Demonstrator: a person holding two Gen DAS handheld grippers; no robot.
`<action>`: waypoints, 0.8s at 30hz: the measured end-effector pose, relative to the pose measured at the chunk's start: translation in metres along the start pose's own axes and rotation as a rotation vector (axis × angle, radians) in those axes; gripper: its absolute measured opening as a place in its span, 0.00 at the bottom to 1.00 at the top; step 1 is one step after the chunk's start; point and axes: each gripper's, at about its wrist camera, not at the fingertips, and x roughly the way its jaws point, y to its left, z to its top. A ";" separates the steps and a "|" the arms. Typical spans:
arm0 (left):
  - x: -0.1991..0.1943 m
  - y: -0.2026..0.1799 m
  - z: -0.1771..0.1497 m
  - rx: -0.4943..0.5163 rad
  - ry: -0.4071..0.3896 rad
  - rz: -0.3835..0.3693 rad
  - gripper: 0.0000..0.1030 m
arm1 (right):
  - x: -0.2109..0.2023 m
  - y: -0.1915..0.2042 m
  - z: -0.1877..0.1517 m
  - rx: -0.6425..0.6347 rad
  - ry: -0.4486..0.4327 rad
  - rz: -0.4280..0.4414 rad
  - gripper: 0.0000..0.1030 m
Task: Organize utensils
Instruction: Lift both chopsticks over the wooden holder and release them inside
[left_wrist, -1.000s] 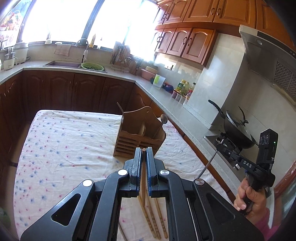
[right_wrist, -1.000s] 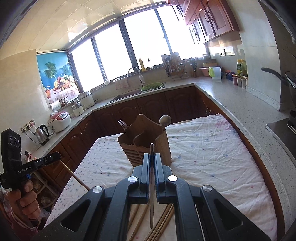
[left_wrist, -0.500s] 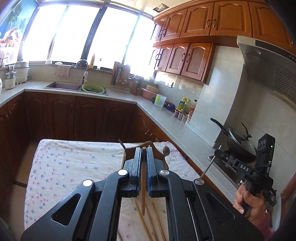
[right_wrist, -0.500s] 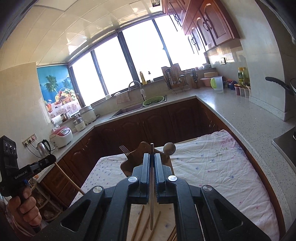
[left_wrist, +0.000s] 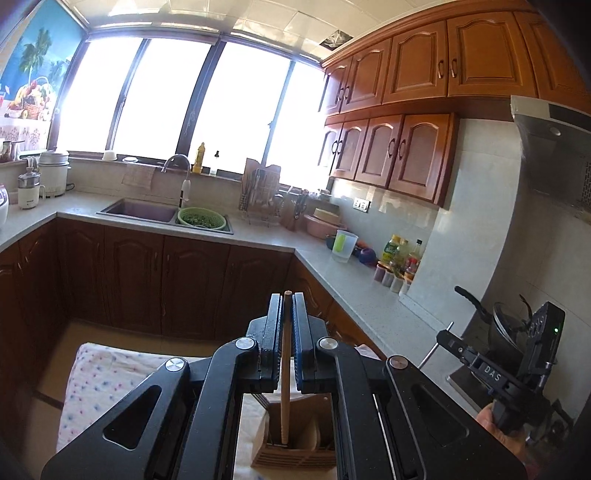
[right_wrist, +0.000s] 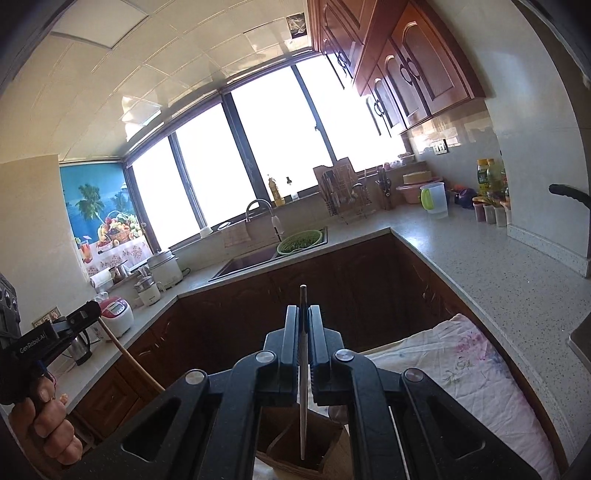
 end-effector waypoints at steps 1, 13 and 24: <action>0.009 0.003 -0.007 -0.009 0.010 0.004 0.04 | 0.007 -0.003 -0.006 0.006 0.010 0.004 0.04; 0.061 0.039 -0.093 -0.086 0.108 0.046 0.06 | 0.051 -0.029 -0.080 0.036 0.095 -0.048 0.04; 0.070 0.025 -0.093 -0.020 0.163 0.072 0.19 | 0.054 -0.035 -0.081 0.045 0.119 -0.059 0.11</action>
